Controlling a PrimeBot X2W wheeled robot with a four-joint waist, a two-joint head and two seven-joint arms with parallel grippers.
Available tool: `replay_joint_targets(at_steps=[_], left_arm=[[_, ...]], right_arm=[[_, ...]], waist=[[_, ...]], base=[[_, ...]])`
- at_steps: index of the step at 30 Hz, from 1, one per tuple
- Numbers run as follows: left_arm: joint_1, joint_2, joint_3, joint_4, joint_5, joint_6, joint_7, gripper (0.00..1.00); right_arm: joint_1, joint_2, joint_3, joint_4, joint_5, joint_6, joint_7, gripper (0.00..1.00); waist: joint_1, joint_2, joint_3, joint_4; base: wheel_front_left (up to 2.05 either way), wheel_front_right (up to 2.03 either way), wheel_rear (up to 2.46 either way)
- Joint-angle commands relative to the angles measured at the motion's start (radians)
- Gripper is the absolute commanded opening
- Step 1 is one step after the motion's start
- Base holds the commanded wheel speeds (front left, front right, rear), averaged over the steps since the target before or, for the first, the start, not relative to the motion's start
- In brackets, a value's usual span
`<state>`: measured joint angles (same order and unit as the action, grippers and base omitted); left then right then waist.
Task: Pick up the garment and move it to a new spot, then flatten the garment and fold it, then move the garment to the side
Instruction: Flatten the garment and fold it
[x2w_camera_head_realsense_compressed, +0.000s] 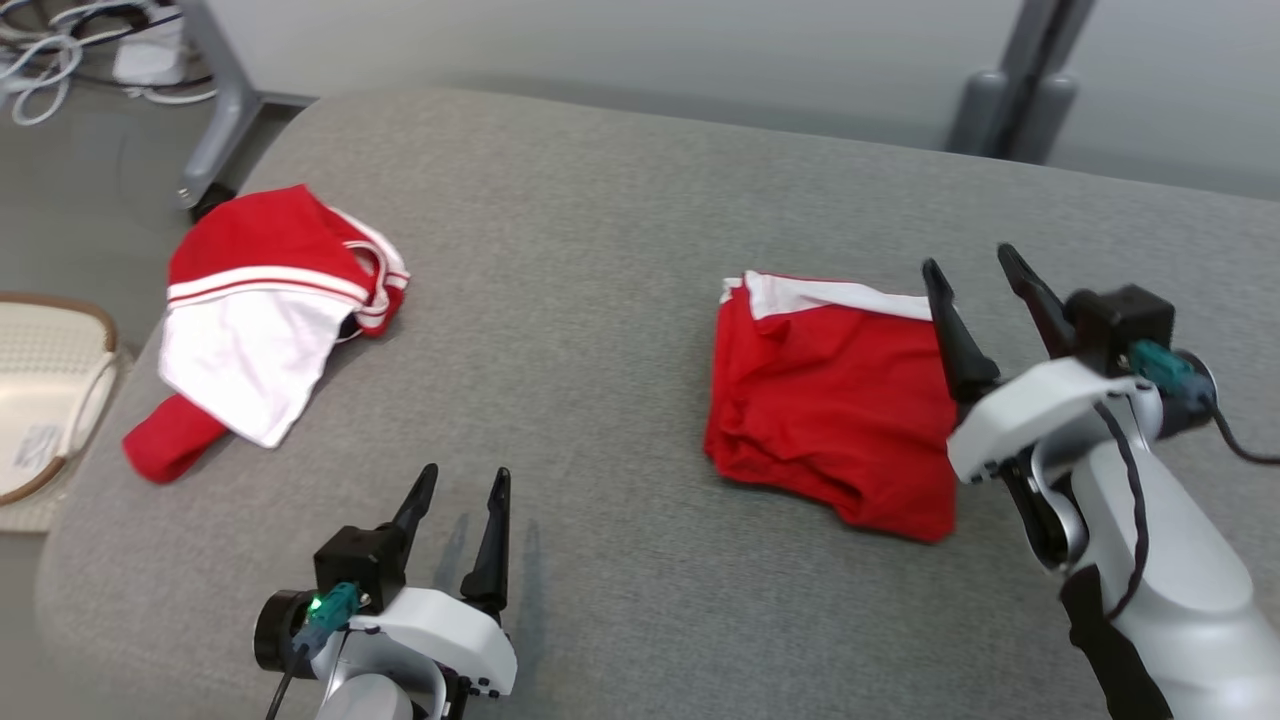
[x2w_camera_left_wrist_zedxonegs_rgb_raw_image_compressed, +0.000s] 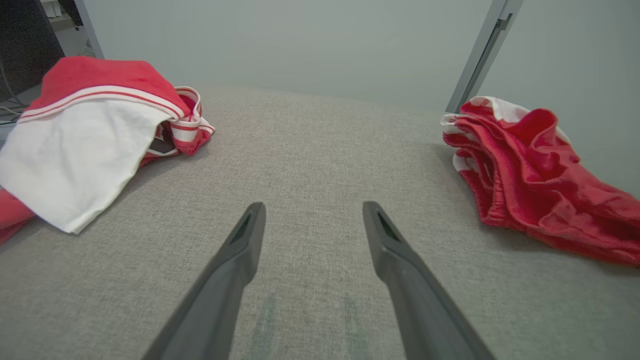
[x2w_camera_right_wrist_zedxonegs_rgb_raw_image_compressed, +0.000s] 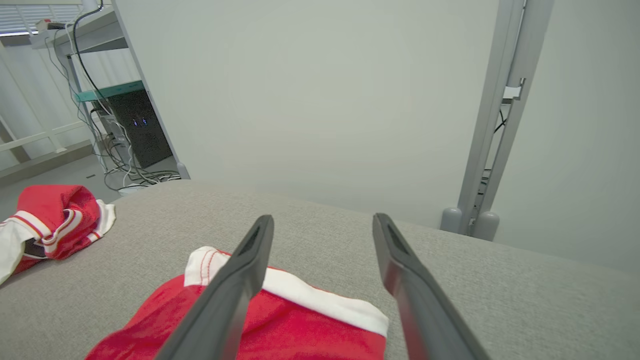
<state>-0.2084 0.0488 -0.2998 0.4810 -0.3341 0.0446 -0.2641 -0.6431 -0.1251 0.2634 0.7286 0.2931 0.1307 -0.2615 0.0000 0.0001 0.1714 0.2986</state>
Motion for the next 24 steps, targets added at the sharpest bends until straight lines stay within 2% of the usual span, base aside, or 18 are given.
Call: replay_joint_targets(at_steps=[1, 12, 19, 24], left_arm=[[-0.003, 0.004, 0.014, -0.004, 0.012, 0.001, 0.000, 1.00], [0.027, 0.004, 0.098, -0.011, 0.068, -0.004, 0.000, 1.00], [0.063, 0.004, 0.145, -0.018, 0.103, -0.008, 0.000, 1.00], [0.113, 0.004, 0.185, -0.029, 0.133, -0.009, 0.000, 1.00]], right_arm=[[0.035, -0.003, -0.020, -0.018, -0.020, 0.000, -0.005, 1.00], [0.274, 0.020, -0.199, -0.168, -0.104, 0.000, -0.005, 1.00], [0.378, 0.052, -0.260, -0.255, -0.138, 0.000, -0.005, 1.00], [0.447, 0.069, -0.260, -0.296, -0.148, 0.000, -0.005, 1.00]], waist=[[0.0000, -0.0001, -0.017, -0.050], [0.0000, -0.0001, -0.064, -0.175], [0.0000, -0.0001, -0.100, -0.217], [0.0000, -0.0001, -0.141, -0.248]], base=[[0.00, 0.00, 0.00], [0.00, 0.00, 0.00], [0.00, 0.00, 0.00], [0.00, 0.00, 0.00]])
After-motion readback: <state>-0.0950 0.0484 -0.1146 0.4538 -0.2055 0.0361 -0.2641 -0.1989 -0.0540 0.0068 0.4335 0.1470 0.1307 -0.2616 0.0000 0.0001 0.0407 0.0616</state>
